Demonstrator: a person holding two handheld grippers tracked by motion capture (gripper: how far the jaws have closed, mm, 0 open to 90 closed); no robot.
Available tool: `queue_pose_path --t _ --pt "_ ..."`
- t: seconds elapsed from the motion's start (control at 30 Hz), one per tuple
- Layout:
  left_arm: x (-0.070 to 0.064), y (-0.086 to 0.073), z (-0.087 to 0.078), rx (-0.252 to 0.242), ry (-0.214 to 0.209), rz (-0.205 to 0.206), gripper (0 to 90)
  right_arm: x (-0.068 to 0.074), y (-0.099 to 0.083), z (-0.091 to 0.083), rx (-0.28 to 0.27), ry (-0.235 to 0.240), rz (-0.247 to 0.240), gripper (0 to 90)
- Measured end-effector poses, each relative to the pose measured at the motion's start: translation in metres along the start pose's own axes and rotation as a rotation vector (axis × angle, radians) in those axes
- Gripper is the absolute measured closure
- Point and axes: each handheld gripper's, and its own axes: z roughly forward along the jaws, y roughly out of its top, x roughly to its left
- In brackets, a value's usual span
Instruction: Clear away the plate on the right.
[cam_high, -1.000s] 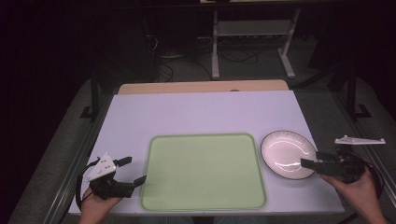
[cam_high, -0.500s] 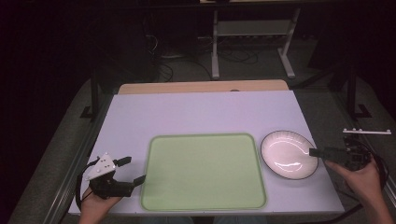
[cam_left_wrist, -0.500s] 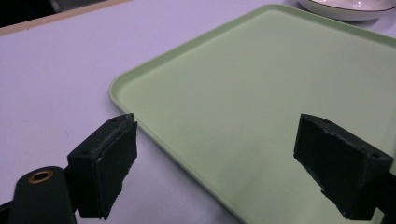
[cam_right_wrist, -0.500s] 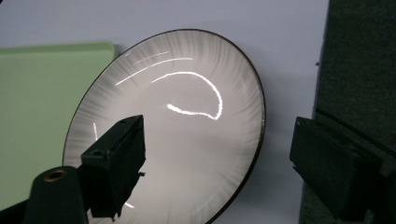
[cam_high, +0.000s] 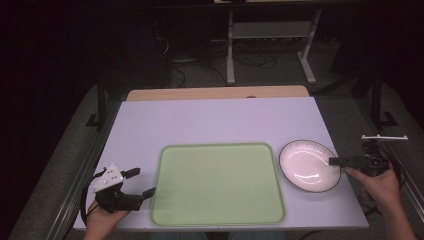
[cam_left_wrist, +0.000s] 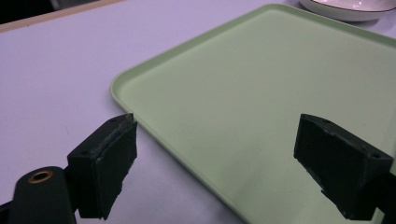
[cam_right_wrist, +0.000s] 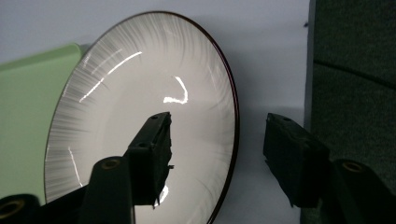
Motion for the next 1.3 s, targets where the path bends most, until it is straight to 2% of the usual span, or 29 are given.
queue_pose_path --t 0.13,0.23,0.37,0.63,1.1,1.3 --pt "0.0 0.0 0.0 -0.004 -0.007 -0.005 13.3 0.001 0.003 0.004 0.018 0.008 0.004 48.2" --pt "0.0 0.0 0.0 -0.007 -0.008 -0.005 13.3 0.0 0.006 0.006 0.048 0.002 0.029 55.8" --pt "0.001 0.0 -0.001 -0.007 -0.009 -0.007 13.3 -0.004 0.008 0.009 0.077 0.018 0.068 64.1" --pt "0.001 0.0 0.0 -0.004 -0.009 -0.007 13.3 -0.008 0.008 0.012 0.095 0.023 0.091 78.8" --pt "0.001 0.0 0.001 0.001 -0.014 -0.01 13.4 -0.02 0.005 0.011 0.08 0.1 0.169 83.4" --pt "0.001 0.0 0.002 0.001 -0.019 -0.009 13.4 -0.023 0.004 0.012 0.075 0.118 0.188 84.0"
